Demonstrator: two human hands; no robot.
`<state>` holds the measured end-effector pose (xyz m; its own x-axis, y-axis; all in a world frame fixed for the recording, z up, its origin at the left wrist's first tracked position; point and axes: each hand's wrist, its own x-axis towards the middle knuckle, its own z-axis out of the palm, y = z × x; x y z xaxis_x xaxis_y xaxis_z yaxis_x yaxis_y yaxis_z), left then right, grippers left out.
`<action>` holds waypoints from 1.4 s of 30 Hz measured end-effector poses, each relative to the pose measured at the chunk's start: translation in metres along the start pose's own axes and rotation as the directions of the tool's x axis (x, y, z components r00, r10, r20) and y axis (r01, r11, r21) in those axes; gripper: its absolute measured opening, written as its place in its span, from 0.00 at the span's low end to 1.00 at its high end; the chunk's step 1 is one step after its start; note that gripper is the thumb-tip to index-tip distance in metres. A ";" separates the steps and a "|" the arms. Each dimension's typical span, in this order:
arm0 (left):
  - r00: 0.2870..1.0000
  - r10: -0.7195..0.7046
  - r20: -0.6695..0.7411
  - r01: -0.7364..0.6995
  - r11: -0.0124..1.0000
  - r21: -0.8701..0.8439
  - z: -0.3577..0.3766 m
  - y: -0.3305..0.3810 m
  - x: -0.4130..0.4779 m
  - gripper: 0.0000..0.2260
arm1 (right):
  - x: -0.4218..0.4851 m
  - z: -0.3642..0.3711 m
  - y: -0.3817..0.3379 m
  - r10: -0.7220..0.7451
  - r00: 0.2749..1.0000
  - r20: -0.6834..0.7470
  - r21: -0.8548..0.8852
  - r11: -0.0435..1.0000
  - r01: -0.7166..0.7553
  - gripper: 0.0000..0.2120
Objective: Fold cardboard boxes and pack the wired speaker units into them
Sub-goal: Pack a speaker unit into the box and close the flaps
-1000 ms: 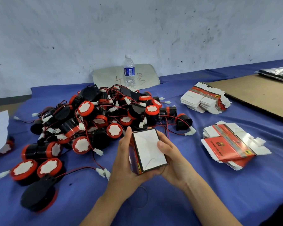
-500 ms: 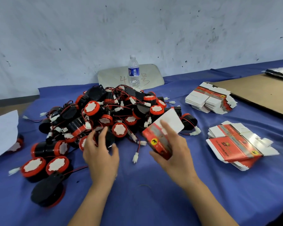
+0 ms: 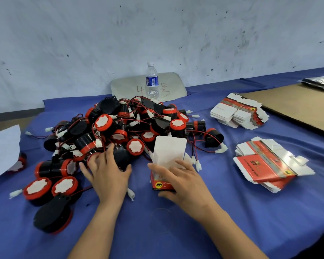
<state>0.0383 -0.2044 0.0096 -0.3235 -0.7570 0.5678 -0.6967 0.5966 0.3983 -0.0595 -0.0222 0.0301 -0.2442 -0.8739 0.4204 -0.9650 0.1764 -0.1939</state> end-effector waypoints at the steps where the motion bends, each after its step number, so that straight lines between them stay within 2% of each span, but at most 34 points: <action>1: 1.000 -0.001 -0.020 0.001 1.000 -0.019 0.000 0.001 0.000 0.33 | 0.000 0.000 0.000 -0.005 1.000 -0.002 -0.009 1.000 0.005 0.32; 3: 0.999 -0.023 -0.049 0.017 0.992 -0.127 -0.002 0.004 0.000 0.31 | -0.002 0.002 -0.002 -0.038 0.998 -0.053 -0.026 0.999 0.036 0.28; 4: 0.998 -0.037 -0.053 0.023 0.969 -0.244 -0.005 0.005 -0.001 0.30 | -0.003 0.003 -0.003 -0.053 0.995 -0.081 -0.010 0.999 0.052 0.26; 6: 0.997 -0.037 -0.069 -0.006 0.845 -0.535 -0.013 0.007 -0.003 0.29 | -0.003 0.003 -0.005 -0.051 0.989 -0.140 0.115 0.991 0.067 0.25; 8: 0.991 0.047 -0.122 -0.119 0.711 -0.693 -0.024 0.014 -0.010 0.29 | -0.004 0.002 -0.004 0.017 0.978 -0.207 0.323 0.945 0.051 0.25; 10: 0.965 0.179 -0.192 -0.262 0.607 -0.751 -0.034 0.027 -0.019 0.30 | -0.006 0.000 -0.003 0.104 0.947 -0.305 0.473 0.879 0.056 0.24; 13: 0.855 0.417 -0.309 -0.497 0.483 -0.721 -0.036 0.049 -0.035 0.31 | -0.008 -0.003 -0.003 0.232 0.896 -0.378 0.655 0.752 0.082 0.25; 16: 0.748 0.596 -0.291 -0.594 0.408 -0.693 -0.030 0.063 -0.047 0.32 | -0.010 -0.005 0.000 0.267 0.874 -0.407 0.694 0.712 0.105 0.28; 19: 0.691 0.678 -0.252 -0.652 0.433 -0.622 -0.026 0.060 -0.050 0.34 | -0.010 -0.007 0.000 0.274 0.853 -0.444 0.662 0.742 0.106 0.27; 21: 0.699 0.670 -0.248 -0.673 0.502 -0.543 -0.025 0.058 -0.047 0.36 | -0.008 -0.007 -0.001 0.281 0.831 -0.481 0.631 0.768 0.106 0.25; 23: 0.705 0.662 -0.255 -0.691 0.560 -0.456 -0.024 0.058 -0.046 0.40 | -0.006 -0.007 -0.003 0.335 0.804 -0.491 0.658 0.747 0.091 0.22; 25: 0.699 0.666 -0.261 -0.707 0.587 -0.394 -0.024 0.058 -0.047 0.41 | -0.006 -0.008 -0.004 0.432 0.781 -0.451 0.766 0.636 0.090 0.19; 28: 0.664 0.694 -0.279 -0.740 0.555 -0.380 -0.024 0.058 -0.045 0.41 | -0.004 -0.009 -0.003 0.535 0.790 -0.299 0.928 0.355 0.111 0.18; 30: 0.646 0.707 -0.288 -0.744 0.500 -0.442 -0.025 0.057 -0.042 0.44 | -0.003 -0.010 -0.001 0.564 0.780 -0.272 0.945 0.309 0.106 0.12; 32: 0.734 0.635 -0.240 -0.621 0.486 -0.615 -0.028 0.057 -0.042 0.42 | -0.003 -0.011 0.002 0.593 0.759 -0.268 0.950 0.293 0.106 0.07; 34: 0.847 0.517 -0.123 -0.408 0.485 -0.773 -0.033 0.058 -0.044 0.40 | -0.003 -0.012 0.003 0.593 0.761 -0.261 0.952 0.287 0.103 0.08; 36: 0.895 0.446 -0.026 -0.271 0.495 -0.825 -0.034 0.058 -0.046 0.39 | -0.004 -0.013 0.004 0.569 0.781 -0.257 0.944 0.322 0.076 0.09; 39: 0.899 0.437 -0.012 -0.276 0.546 -0.791 -0.032 0.058 -0.048 0.38 | -0.003 -0.014 0.001 0.557 0.788 -0.261 0.935 0.348 0.064 0.10; 42: 0.917 0.393 -0.072 -0.316 0.602 -0.733 -0.030 0.058 -0.049 0.37 | -0.004 -0.014 -0.001 0.606 0.720 -0.339 0.900 0.432 0.061 0.09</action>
<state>0.0327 -0.1248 0.0268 -0.5241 -0.4406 0.7289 0.1517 0.7938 0.5889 -0.0591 -0.0130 0.0409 -0.7926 -0.3684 0.4860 -0.3460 -0.3846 -0.8558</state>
